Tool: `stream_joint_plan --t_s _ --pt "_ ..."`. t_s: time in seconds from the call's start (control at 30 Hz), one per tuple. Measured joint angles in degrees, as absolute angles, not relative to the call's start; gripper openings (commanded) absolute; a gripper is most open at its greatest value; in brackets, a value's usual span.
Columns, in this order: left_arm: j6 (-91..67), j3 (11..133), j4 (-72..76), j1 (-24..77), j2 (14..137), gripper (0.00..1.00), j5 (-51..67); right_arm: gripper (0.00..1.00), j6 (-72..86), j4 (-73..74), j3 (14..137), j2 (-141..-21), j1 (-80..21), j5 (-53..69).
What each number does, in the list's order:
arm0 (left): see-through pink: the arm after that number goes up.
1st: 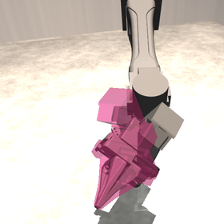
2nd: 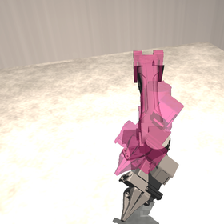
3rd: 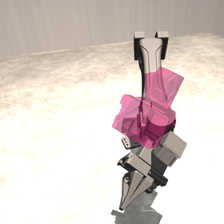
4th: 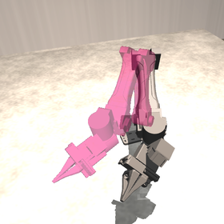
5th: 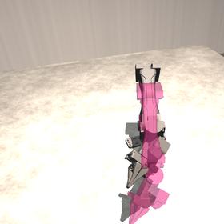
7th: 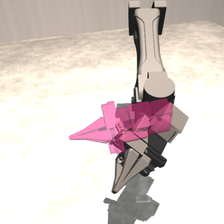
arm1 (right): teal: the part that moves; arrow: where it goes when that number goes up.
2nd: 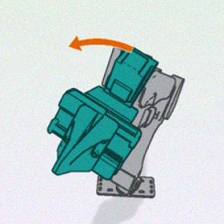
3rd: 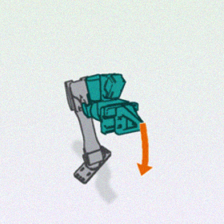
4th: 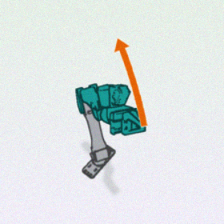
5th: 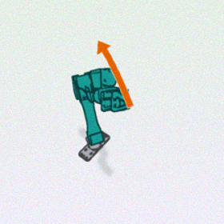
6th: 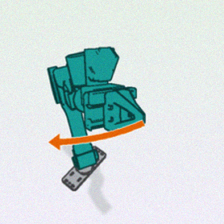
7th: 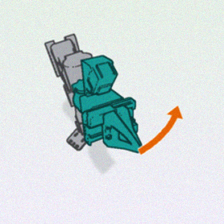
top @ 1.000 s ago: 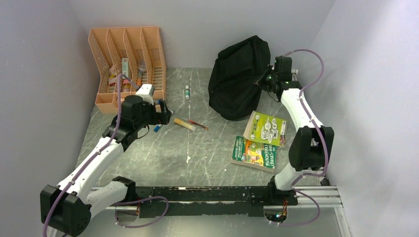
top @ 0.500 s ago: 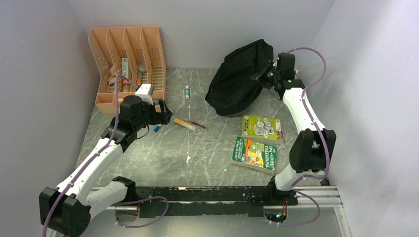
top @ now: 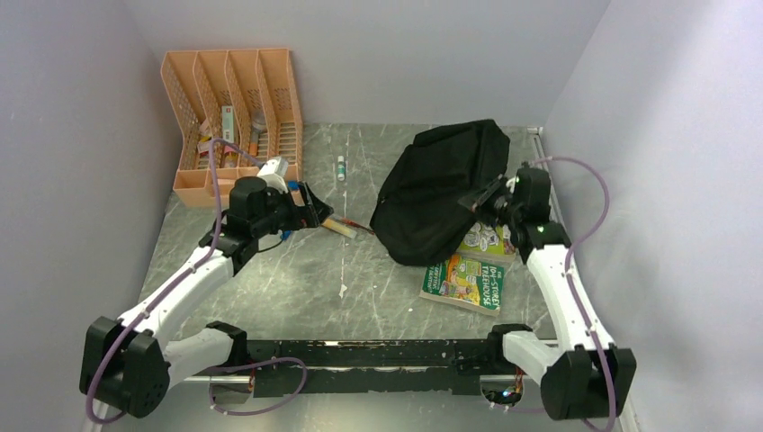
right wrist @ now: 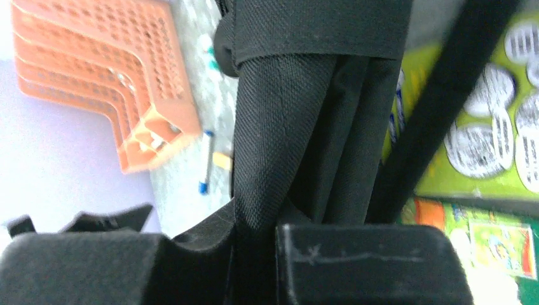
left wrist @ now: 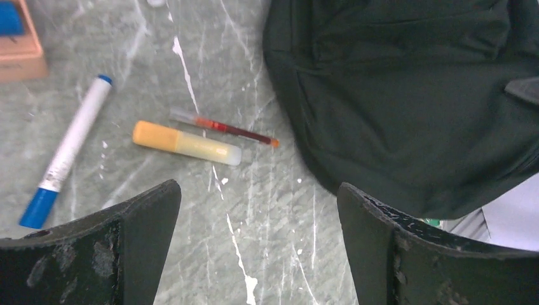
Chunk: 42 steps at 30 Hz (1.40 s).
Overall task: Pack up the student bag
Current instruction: Place the student bag at the center of the board.
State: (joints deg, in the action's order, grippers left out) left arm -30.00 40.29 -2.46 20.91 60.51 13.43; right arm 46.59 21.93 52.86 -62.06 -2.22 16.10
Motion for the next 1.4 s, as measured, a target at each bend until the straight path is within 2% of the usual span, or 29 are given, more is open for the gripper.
stream_joint_plan --t_s 0.17,0.27,0.43,0.73,0.87,1.17,1.4 --pt "-31.6 39.1 -0.8 21.9 64.5 0.97 15.9 0.63 47.8 26.3 40.4 -53.1 -2.7 17.5" --pt "-32.1 38.9 0.0 22.7 64.9 0.97 16.2 0.72 46.7 31.8 38.4 -49.9 -2.7 15.3" --pt "-33.6 38.9 2.5 24.5 67.4 0.97 16.2 0.74 42.9 38.1 41.9 -47.5 -2.7 8.3" --pt "-34.9 38.5 4.7 30.8 71.9 0.97 15.0 0.75 35.0 40.4 54.3 -51.6 -2.7 -1.4" --pt "-35.0 38.5 5.9 32.2 73.9 0.97 14.3 0.74 31.5 39.0 55.1 -54.4 -2.7 2.2" --pt "-35.5 38.9 8.0 32.5 79.4 0.95 13.5 0.65 28.1 32.9 53.3 -58.8 -2.7 16.6" --pt "-30.6 51.5 5.2 32.6 88.6 0.86 11.8 0.62 28.5 28.9 51.4 -62.3 -2.7 20.9"
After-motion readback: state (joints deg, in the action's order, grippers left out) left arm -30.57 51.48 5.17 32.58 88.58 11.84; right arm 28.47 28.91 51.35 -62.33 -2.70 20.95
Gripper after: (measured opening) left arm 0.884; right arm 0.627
